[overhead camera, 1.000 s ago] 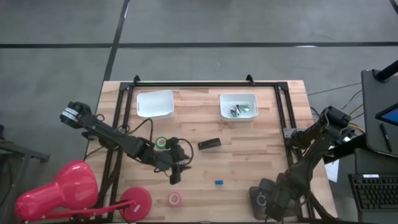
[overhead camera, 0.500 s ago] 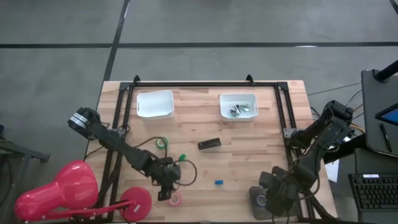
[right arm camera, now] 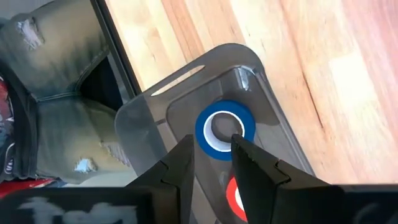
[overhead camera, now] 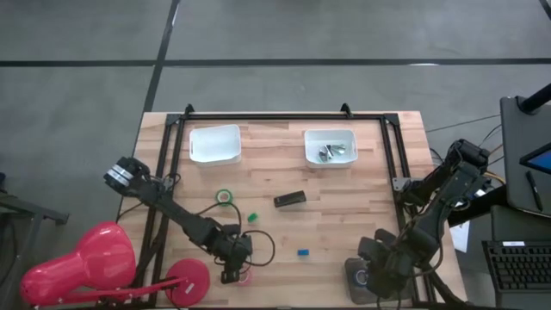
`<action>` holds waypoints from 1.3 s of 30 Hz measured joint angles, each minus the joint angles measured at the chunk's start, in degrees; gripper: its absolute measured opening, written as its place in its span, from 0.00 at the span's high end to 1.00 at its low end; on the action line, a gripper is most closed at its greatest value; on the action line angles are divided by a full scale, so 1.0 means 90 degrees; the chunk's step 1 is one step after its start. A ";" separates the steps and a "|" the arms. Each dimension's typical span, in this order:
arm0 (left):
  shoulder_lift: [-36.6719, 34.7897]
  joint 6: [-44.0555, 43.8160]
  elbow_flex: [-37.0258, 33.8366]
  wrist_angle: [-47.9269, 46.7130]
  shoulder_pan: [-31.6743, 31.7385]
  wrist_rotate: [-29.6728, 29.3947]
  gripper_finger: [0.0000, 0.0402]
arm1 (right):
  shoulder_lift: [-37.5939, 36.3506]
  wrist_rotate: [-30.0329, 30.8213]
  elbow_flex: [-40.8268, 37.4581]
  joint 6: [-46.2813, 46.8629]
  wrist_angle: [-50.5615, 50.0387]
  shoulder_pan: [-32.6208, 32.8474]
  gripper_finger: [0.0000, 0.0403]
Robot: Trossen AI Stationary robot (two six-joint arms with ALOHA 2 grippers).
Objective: Pick and place Stapler, Stapler remover, tape
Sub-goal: Put the pink tape into the black bin
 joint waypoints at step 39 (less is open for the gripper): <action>-0.0113 -0.0104 0.0224 0.0132 -0.0308 -0.0053 0.52 | 0.0005 0.0327 -0.0024 -0.0164 0.0004 0.0000 0.83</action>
